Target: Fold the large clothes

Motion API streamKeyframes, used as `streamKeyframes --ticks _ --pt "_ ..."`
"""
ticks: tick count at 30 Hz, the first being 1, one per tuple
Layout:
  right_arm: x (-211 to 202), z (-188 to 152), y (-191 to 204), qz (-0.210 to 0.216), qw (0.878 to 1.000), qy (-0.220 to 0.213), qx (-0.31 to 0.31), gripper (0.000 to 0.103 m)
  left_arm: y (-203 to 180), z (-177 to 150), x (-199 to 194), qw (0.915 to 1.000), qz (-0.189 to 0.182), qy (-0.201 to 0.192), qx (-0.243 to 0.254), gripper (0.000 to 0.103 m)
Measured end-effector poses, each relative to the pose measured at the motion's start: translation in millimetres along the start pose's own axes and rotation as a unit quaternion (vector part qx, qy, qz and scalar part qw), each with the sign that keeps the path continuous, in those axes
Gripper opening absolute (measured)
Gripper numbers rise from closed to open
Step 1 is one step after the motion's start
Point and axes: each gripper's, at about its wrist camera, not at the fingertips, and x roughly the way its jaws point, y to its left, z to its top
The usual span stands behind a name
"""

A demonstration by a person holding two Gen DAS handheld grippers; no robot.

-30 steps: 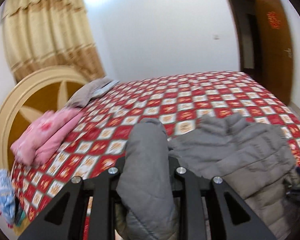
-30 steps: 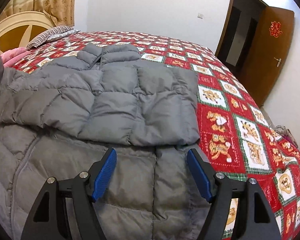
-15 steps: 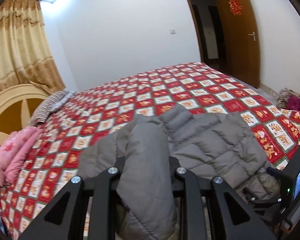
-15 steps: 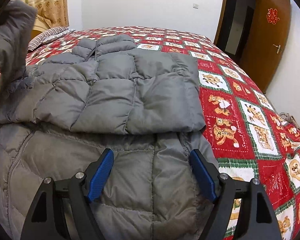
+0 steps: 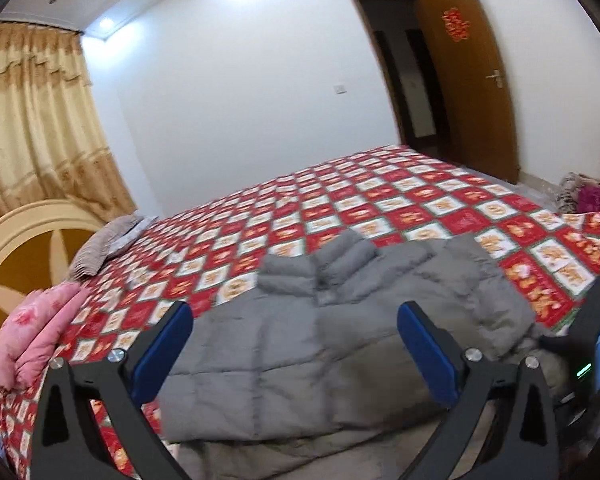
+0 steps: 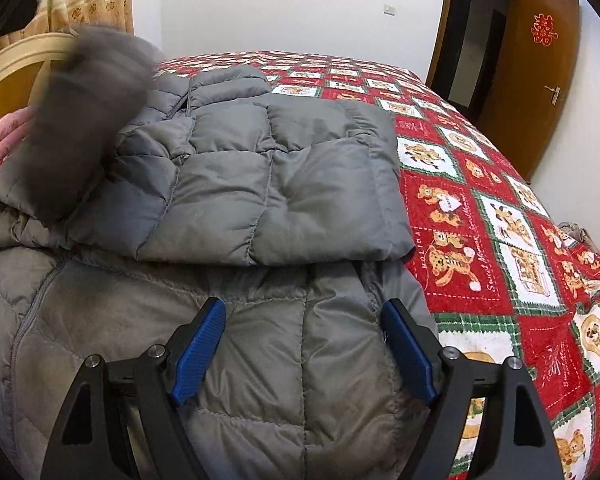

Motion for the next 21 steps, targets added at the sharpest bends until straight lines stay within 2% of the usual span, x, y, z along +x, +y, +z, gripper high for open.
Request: streamKeyframes --ticks 5,7,10,13,16,17,18,19,21 --pt "-18.3 10.7 -19.3 0.067 0.996 -0.009 0.054 0.081 57.7 -29.3 28.2 0.9968 0.041 0.046 -0.052 0.103" --pt "-32.3 21.2 -19.8 0.089 0.993 -0.027 0.07 0.081 80.4 -44.6 45.4 0.9922 0.056 0.078 -0.079 0.103" --pt "-37.7 41.2 -10.9 0.125 0.988 -0.03 0.08 0.081 104.4 -65.9 66.6 0.9826 0.069 0.121 -0.123 0.103" --pt "-25.6 56.9 1.7 0.163 0.982 -0.016 0.09 0.081 114.5 -80.3 75.1 0.9758 0.059 0.145 -0.153 0.103" --pt "2.0 63.8 14.3 0.203 0.974 0.024 0.1 0.078 110.7 -88.9 75.6 0.9762 0.053 0.155 -0.142 0.103" --pt "11.8 63.6 19.4 0.215 0.97 0.043 0.101 0.069 110.4 -89.5 74.5 0.977 0.053 0.156 -0.135 0.103" --pt "15.2 63.9 20.8 0.215 0.97 0.048 0.099 0.042 110.1 -90.4 73.0 0.9778 0.055 0.156 -0.129 0.103" --pt "15.3 63.0 23.5 0.198 0.975 0.045 0.092 0.033 113.1 -91.0 73.6 0.978 0.055 0.155 -0.128 0.103" --pt "8.2 59.0 23.2 0.189 0.977 0.032 0.088 0.024 123.5 -93.5 72.6 0.9775 0.061 0.156 -0.129 0.103"
